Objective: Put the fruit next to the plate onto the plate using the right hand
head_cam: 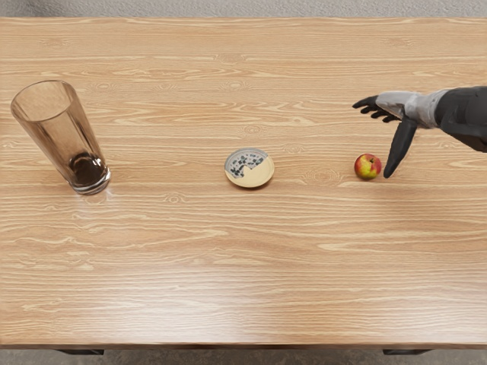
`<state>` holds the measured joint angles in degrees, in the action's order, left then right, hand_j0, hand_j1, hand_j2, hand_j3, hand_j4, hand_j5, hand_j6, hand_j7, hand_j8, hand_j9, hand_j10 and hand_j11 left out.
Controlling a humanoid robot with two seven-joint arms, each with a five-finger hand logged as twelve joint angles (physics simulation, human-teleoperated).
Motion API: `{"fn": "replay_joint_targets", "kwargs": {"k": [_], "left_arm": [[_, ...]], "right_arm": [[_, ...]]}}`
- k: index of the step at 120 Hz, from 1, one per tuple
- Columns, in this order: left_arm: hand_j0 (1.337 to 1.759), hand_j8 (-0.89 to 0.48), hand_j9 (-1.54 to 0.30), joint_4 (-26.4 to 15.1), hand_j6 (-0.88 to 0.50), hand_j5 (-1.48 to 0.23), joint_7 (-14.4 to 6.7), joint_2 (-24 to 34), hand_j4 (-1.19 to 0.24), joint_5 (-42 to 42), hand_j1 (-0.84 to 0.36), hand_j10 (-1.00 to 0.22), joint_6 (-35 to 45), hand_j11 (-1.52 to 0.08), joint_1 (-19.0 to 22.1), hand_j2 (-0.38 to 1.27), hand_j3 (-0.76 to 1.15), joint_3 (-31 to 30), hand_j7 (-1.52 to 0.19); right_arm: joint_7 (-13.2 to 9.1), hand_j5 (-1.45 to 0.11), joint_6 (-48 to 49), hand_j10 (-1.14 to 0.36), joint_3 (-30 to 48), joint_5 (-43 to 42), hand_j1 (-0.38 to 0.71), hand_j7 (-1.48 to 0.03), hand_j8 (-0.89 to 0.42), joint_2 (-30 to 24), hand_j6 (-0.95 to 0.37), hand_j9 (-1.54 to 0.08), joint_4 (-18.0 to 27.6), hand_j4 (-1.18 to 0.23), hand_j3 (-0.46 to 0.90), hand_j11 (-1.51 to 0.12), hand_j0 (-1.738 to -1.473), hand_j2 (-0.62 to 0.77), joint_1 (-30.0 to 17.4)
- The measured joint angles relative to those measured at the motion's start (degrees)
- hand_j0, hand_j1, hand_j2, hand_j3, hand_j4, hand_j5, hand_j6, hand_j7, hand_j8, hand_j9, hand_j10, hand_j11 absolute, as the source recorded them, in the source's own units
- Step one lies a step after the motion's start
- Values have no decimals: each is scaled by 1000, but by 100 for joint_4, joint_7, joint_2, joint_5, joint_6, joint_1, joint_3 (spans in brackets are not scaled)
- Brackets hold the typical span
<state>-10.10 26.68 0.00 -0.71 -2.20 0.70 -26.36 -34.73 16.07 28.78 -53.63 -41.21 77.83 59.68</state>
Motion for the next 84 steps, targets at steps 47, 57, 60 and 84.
{"fn": "replay_joint_targets", "kwargs": {"k": [47,57,60,84], "left_arm": [[1658,-243,-316,0,-243,-316,0,0,-243,0,57,-243,0,-316,0,48,0,0,-316],[1658,-243,-316,1,-243,-316,0,0,-243,0,57,-243,0,-316,0,48,0,0,-316],[1658,-243,-316,0,-243,-316,-1,0,-243,0,57,-243,0,-316,0,48,0,0,-316],[1658,-243,-316,0,-243,-316,-1,0,-243,0,57,-243,-1,-316,0,48,0,0,-316]], "right_arm": [[-26,-187,-2376,-146,-710,-613,-179,-186,-147,920,-149,-187,-441,-147,0,-186,-1658,-27,-638],[-27,-240,-2647,-187,-735,-627,-129,-240,-189,955,-190,-240,-505,-188,0,-240,-1658,-35,-701],[-27,-260,-2722,-202,-738,-629,-111,-259,-204,961,-205,-260,-518,-203,0,-260,-1658,-38,-723],[-27,-448,-3007,-347,-744,-613,62,-447,-348,966,-349,-448,-593,-347,0,-448,-1658,-66,-893]]}}
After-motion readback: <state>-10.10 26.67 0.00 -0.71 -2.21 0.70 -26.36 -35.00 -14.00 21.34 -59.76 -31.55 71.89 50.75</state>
